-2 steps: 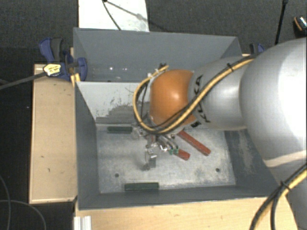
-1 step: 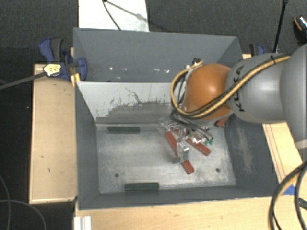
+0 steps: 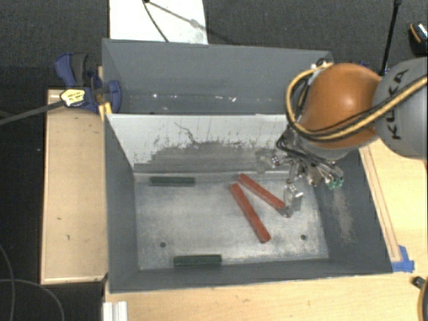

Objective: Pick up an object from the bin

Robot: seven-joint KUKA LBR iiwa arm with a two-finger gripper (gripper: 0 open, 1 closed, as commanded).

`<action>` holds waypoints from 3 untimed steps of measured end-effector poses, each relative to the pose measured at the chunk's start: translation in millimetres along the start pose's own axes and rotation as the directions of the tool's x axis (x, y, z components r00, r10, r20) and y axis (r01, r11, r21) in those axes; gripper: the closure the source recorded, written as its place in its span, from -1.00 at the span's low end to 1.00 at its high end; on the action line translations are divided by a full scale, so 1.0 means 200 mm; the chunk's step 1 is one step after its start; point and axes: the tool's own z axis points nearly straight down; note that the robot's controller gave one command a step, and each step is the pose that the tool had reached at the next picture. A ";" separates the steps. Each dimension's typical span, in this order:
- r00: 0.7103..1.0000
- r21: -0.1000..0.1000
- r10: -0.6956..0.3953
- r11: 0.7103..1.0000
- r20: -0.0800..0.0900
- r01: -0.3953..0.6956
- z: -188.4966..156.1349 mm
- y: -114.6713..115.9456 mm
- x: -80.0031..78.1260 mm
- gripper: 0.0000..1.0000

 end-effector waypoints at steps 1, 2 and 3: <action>0.989 -0.005 0.149 0.989 -0.012 -0.149 0.39 -0.11 -0.02 -1.00; 0.996 -0.004 0.091 0.996 -0.005 -0.091 0.44 -0.20 -0.01 -1.00; 0.995 -0.005 0.095 0.995 -0.005 -0.095 0.43 -0.20 -0.02 1.00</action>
Offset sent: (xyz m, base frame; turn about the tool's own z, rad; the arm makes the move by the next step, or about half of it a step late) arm 0.0129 -0.0187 -0.0752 0.1481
